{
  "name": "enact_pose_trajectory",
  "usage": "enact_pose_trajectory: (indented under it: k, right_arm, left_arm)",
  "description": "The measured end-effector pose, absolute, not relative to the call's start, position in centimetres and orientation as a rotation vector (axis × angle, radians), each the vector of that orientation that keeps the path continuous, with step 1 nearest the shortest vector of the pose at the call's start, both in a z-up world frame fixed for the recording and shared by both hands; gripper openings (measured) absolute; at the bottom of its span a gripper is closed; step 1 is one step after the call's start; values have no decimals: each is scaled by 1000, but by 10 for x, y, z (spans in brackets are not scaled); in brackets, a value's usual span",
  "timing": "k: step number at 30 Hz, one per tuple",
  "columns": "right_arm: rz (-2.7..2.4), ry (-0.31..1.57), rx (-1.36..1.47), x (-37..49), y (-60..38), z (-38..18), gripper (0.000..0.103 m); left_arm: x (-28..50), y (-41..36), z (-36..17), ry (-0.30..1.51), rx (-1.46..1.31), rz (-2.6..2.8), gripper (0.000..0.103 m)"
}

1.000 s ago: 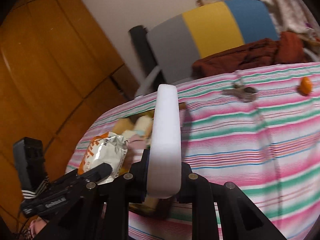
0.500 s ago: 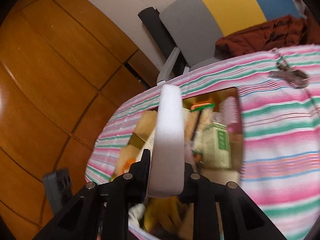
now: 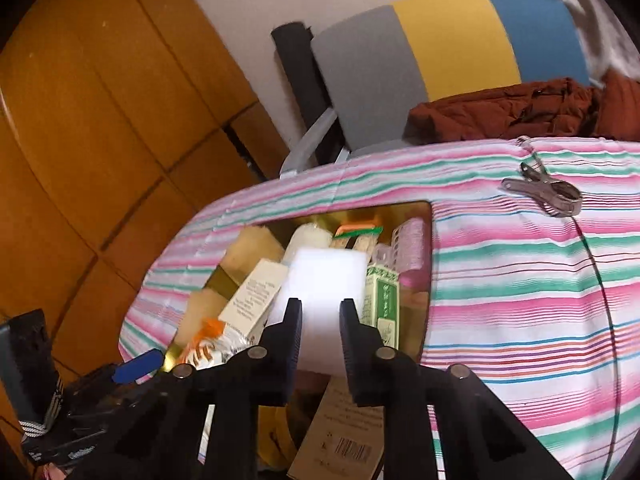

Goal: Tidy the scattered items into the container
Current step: 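Lower the snack bag and white block into the tray and open both tools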

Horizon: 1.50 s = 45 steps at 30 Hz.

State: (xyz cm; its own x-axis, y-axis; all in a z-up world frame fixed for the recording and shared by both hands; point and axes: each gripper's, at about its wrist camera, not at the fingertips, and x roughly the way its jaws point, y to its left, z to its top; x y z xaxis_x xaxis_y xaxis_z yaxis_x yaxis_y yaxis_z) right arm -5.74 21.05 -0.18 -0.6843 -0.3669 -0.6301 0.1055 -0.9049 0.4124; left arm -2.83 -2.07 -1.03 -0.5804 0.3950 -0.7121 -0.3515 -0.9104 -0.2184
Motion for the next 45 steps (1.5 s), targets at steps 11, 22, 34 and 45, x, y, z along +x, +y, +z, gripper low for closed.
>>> enact_pose_trajectory:
  k: [11,22,34,45]
  right_arm:
    - [-2607,-309,1145,-112,178,-21,19]
    - [-2610,-484,1068,-69,213,-1,22]
    - [-2515,-457,1039,-77,187,-9,34]
    - [-2670,-559,1003,-32,247,0,51]
  left_arm:
    - [-55,0,-41,-105,-1173,2417,66]
    - [-31,-31,-32,-367,-1184,2329,66]
    - [-19,-26,1,-303,-1084,2447,66]
    - [-20,6,4,-244,-1109,2459,66]
